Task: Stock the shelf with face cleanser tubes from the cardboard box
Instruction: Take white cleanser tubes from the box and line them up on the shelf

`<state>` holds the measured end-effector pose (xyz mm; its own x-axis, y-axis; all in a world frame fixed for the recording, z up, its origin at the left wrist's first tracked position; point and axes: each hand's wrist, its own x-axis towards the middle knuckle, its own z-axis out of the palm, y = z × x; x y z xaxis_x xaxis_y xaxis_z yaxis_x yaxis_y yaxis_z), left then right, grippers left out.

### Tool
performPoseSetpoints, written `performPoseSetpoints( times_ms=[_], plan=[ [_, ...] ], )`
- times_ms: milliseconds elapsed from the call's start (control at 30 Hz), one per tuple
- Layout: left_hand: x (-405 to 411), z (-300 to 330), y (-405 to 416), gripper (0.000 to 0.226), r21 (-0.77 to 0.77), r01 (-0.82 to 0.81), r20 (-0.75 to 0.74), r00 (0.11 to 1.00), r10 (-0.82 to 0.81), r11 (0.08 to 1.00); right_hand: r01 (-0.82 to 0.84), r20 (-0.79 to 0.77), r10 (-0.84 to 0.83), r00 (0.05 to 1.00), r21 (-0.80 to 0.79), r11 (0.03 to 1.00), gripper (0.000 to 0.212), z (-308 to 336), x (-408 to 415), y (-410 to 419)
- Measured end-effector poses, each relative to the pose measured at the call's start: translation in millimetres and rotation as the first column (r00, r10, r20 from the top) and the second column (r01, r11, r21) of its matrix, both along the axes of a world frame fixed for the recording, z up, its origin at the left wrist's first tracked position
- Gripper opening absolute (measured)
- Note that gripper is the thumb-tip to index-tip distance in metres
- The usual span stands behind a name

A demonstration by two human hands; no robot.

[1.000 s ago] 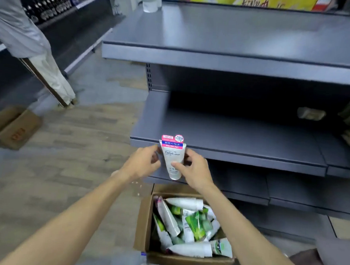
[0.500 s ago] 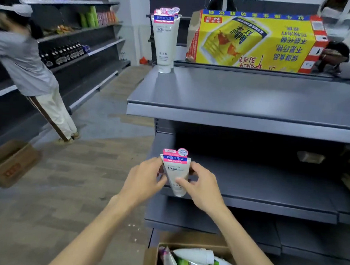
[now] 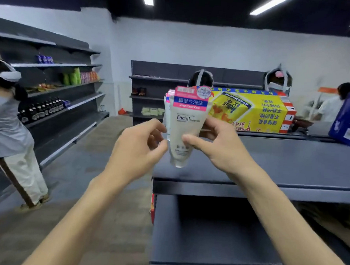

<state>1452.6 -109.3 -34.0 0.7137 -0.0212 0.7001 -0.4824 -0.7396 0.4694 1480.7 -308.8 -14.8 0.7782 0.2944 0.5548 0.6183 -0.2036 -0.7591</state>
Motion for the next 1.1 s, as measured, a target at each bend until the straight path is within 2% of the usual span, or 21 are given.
performPoseSetpoints(
  times_ms=[167,367,500,600,700,833,1100],
  plan=[
    [34.8,-3.3,12.8,0.011,-0.028,-0.014,-0.084,0.996,0.011,1.0,0.076,-0.168,-0.084,0.982,-0.055,0.996,0.038,-21.3,51.3,28.0],
    [51.1,-16.6,24.4,0.011,-0.044,-0.048,-0.147,0.988,0.041,0.998,0.097,-0.211,-0.105,0.972,-0.047,0.994,0.037,-37.1,69.7,28.5],
    [55.5,-18.1,24.0,0.012,-0.065,-0.03,-0.151,0.988,0.02,0.997,0.081,-0.232,-0.081,0.969,-0.011,0.997,0.052,-38.4,71.7,27.6],
    [59.1,-20.9,24.3,0.014,-0.067,-0.032,-0.154,0.988,0.021,0.997,0.184,-0.21,-0.196,0.958,-0.077,0.98,0.062,-44.7,68.8,28.0],
    [62.8,-24.6,24.4,0.015,-0.074,-0.022,-0.164,0.986,0.01,0.997,0.291,-0.157,-0.311,0.937,-0.138,0.947,0.058,-52.4,67.1,31.2],
    [72.5,-23.2,24.2,0.015,-0.052,-0.017,-0.17,0.985,0.008,0.998,0.319,-0.129,-0.337,0.933,-0.145,0.937,0.048,-53.4,74.2,35.1],
    [101.8,-6.5,25.2,0.015,-0.041,-0.029,-0.214,0.977,0.019,0.999,0.389,-0.133,-0.399,0.907,-0.099,0.916,0.046,-52.9,105.4,52.1]
  ],
)
